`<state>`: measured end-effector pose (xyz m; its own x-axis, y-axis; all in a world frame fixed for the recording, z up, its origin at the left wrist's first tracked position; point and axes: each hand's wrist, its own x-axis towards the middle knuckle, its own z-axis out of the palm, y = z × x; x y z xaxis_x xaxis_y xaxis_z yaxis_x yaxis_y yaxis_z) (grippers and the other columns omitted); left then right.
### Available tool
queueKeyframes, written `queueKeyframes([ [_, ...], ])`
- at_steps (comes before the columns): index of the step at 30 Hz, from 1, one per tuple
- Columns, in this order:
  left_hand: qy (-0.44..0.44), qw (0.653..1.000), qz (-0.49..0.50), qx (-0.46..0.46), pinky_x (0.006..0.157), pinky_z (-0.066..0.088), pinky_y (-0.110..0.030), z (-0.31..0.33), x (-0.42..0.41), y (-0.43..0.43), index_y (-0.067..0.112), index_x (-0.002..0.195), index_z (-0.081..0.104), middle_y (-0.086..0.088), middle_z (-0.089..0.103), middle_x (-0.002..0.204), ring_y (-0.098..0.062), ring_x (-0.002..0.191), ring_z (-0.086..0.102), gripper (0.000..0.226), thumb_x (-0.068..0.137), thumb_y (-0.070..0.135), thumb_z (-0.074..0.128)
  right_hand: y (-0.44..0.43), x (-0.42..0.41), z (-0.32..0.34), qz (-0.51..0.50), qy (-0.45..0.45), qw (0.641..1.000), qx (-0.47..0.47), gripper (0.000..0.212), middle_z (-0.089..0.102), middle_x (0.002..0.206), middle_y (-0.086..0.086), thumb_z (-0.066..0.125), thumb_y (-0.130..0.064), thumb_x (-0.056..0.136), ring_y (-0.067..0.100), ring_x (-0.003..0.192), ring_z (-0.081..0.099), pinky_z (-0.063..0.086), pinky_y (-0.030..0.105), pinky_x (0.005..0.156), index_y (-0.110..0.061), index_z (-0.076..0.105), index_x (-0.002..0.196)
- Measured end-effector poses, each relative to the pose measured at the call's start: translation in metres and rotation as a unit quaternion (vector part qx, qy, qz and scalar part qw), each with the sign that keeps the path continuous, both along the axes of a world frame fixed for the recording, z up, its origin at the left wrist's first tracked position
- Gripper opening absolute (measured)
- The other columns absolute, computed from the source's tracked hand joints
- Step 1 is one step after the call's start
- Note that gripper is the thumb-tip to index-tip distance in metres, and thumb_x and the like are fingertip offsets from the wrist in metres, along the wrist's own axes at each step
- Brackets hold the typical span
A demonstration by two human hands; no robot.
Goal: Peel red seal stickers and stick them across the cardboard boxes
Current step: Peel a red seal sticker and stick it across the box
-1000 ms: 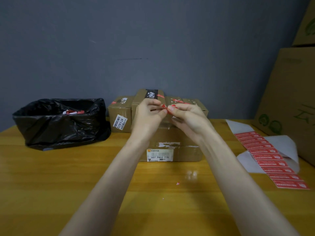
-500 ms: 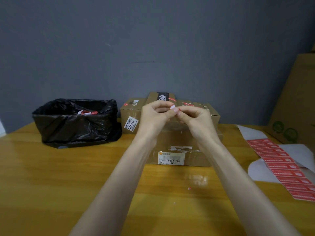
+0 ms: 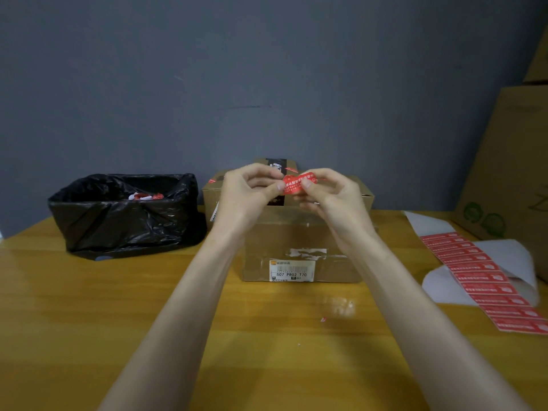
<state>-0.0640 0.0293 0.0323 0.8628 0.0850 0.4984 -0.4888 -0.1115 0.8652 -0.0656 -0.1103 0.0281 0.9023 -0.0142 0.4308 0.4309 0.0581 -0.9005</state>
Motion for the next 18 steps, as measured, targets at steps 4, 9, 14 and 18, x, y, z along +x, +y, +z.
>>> queueKeyframes([
  [4, 0.034, 0.999, -0.042, -0.009, 0.068, 0.049, -0.013, -0.0014, 0.0011, -0.0015, 0.014, 0.081, 0.064, -0.002, 0.067, 0.084, -0.008, 0.077, 0.061, 0.013, 0.084, 0.002, 0.064, 0.0024, 0.0, -0.0034, -0.014, -0.021, 0.999, 0.032, 0.02, 0.069, 0.075, -0.002, 0.057, -0.002, 0.09, 0.005, 0.062, 0.063, 0.054, 0.018, 0.066, -0.008, 0.065, 0.107],
  [9, 0.051, 0.997, -0.048, -0.034, 0.067, 0.052, -0.018, -0.005, 0.0027, -0.0074, 0.015, 0.077, 0.056, -0.005, 0.061, 0.084, -0.013, 0.077, 0.059, 0.02, 0.089, -0.001, 0.057, 0.0022, 0.0009, -0.0065, -0.005, -0.037, 0.999, -0.014, 0.029, 0.07, 0.072, -0.001, 0.059, -0.004, 0.089, 0.003, 0.065, 0.066, 0.053, 0.017, 0.072, -0.021, 0.052, 0.112],
  [14, 0.082, 0.994, -0.047, -0.046, 0.084, 0.053, -0.031, -0.005, 0.0008, -0.0096, 0.017, 0.08, 0.06, 0.001, 0.057, 0.094, -0.019, 0.099, 0.059, 0.018, 0.09, 0.003, 0.057, 0.0002, 0.0037, -0.0072, 0.0, 0.002, 1.0, -0.031, 0.014, 0.07, 0.071, -0.003, 0.059, -0.008, 0.09, -0.001, 0.059, 0.063, 0.046, 0.013, 0.055, -0.017, 0.061, 0.08],
  [18, 0.074, 0.996, -0.032, -0.028, 0.083, 0.052, -0.028, -0.0084, 0.0023, -0.0082, 0.02, 0.083, 0.064, 0.007, 0.059, 0.094, -0.015, 0.101, 0.059, 0.012, 0.088, 0.009, 0.062, -0.0009, 0.0047, -0.0066, 0.035, 0.035, 0.999, 0.001, 0.015, 0.07, 0.076, -0.002, 0.062, -0.01, 0.088, 0.007, 0.071, 0.066, 0.049, 0.019, 0.059, -0.019, 0.064, 0.077],
])
